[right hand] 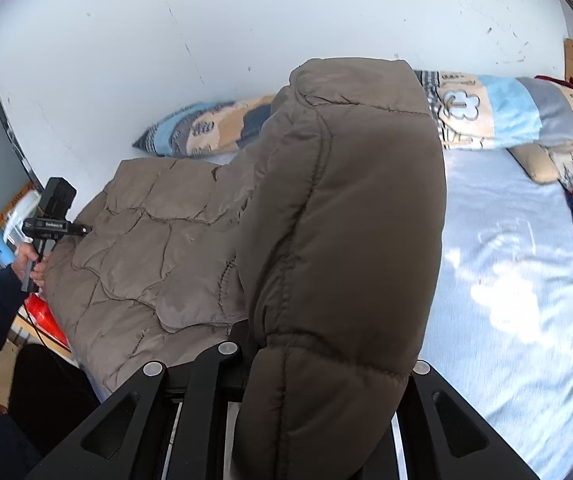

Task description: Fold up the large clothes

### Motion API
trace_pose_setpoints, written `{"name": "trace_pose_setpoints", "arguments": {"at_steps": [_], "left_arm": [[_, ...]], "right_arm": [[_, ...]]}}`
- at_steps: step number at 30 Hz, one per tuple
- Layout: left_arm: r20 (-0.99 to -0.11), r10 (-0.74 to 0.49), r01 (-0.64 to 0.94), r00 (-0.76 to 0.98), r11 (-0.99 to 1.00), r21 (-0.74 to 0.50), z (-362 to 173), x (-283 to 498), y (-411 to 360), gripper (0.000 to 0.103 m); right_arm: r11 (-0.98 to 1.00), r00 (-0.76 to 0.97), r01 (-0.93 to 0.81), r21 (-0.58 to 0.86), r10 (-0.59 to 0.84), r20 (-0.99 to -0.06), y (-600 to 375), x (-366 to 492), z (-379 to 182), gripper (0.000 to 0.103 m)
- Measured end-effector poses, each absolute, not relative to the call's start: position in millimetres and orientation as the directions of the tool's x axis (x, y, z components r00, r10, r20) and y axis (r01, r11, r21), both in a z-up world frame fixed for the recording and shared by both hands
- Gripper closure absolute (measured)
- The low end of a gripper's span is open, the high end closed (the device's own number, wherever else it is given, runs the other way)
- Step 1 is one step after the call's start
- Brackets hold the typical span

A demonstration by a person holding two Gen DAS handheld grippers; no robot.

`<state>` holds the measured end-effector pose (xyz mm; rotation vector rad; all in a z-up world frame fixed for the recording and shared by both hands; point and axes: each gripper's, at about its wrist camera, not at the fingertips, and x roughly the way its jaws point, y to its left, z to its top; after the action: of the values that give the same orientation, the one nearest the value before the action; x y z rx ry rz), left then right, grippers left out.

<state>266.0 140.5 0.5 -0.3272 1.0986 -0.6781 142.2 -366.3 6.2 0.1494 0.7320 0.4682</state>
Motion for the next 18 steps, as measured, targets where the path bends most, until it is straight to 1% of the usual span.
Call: {"name": "trace_pose_setpoints", "arguments": {"at_steps": [2,6,8,9,10,11,12,13,15,18], "left_arm": [[-0.715,-0.647,0.319,0.264,0.758,-0.569,-20,262,142,0.075],[-0.733,-0.637,0.227,0.241,0.771,-0.595,-70,265,151,0.074],[-0.726,-0.644,0.183,0.24,0.765,-0.618,-87,268,158,0.07],[-0.723,-0.648,0.166,0.239,0.761,-0.627,-94,268,161,0.068],[-0.726,-0.645,0.154,0.239,0.763,-0.627,-96,269,164,0.061],[-0.734,-0.634,0.138,0.245,0.772,-0.621,-96,268,166,0.049],[-0.745,-0.616,0.11,0.255,0.784,-0.611,-96,268,171,0.045],[-0.743,-0.615,0.096,0.263,0.783,-0.614,-94,266,177,0.044],[-0.737,-0.616,0.081,0.279,0.779,-0.621,-89,264,185,0.042],[-0.747,-0.572,0.083,0.338,0.809,-0.582,-67,252,201,0.042]], "right_arm": [[0.893,0.627,-0.341,0.295,0.45,-0.637,-363,144,-11,0.086],[0.908,0.58,-0.281,0.312,0.42,-0.698,-358,157,-53,0.085],[0.91,0.571,-0.246,0.333,0.414,-0.709,-361,162,-64,0.077],[0.915,0.57,-0.221,0.337,0.401,-0.717,-363,163,-66,0.066],[0.922,0.561,-0.19,0.339,0.385,-0.733,-365,165,-67,0.058],[0.923,0.552,-0.172,0.344,0.379,-0.742,-367,166,-67,0.055],[0.925,0.55,-0.156,0.346,0.372,-0.748,-371,164,-64,0.049],[0.93,0.555,-0.14,0.339,0.358,-0.751,-372,161,-60,0.043],[0.937,0.568,-0.118,0.328,0.335,-0.752,-374,153,-52,0.038],[0.947,0.608,-0.077,0.313,0.293,-0.738,-392,129,-37,0.036]]}}
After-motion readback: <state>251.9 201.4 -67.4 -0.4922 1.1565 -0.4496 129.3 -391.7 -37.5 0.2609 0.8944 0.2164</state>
